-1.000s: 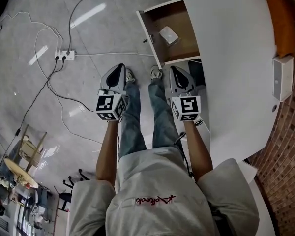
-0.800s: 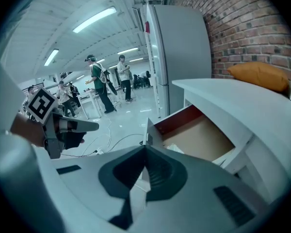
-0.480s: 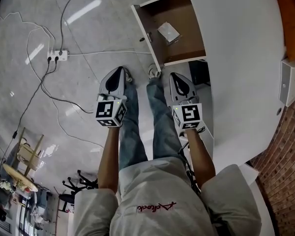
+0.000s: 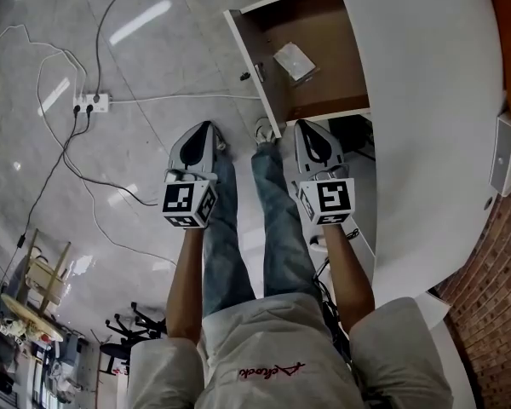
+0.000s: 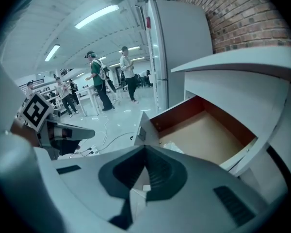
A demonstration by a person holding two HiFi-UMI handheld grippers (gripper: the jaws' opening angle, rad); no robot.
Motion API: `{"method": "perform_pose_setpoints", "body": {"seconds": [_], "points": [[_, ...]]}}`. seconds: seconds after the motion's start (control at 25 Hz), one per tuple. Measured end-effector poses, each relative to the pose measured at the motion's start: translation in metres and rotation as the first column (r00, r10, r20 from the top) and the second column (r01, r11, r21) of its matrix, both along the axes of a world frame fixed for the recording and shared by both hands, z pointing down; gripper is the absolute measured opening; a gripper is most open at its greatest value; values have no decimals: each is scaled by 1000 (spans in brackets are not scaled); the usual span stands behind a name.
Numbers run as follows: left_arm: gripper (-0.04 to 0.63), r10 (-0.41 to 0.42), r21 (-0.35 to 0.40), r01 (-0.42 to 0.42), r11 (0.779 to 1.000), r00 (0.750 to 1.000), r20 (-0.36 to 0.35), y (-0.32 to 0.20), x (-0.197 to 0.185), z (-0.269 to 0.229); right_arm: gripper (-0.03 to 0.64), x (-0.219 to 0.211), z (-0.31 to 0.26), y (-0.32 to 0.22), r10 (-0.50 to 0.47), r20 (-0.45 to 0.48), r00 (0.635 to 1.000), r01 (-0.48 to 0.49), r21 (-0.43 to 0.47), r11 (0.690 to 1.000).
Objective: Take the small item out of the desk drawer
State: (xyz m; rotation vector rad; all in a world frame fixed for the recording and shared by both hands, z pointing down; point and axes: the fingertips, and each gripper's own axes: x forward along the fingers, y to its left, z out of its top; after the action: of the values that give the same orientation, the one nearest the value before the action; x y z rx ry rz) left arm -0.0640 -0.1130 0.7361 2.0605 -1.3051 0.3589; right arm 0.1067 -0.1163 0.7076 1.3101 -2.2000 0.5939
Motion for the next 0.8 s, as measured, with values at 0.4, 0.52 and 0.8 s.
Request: {"method": "perform_pose_setpoints", "body": {"seconds": [0.4,0.52,0.8], "points": [[9,28,13,-28,1000,1000,-14,-17,6,18,12,4,25,-48,51,-29,998,-51,16,999],[9,35,16,-35,999,999,-22,-19,8,18,11,2,32,-63,34,-55,998,-33,11,999],[9,38,17,-38,999,999,-33,-23,5,15,12,-6,47,-93,-38,-130,991,35,-29,999]]}}
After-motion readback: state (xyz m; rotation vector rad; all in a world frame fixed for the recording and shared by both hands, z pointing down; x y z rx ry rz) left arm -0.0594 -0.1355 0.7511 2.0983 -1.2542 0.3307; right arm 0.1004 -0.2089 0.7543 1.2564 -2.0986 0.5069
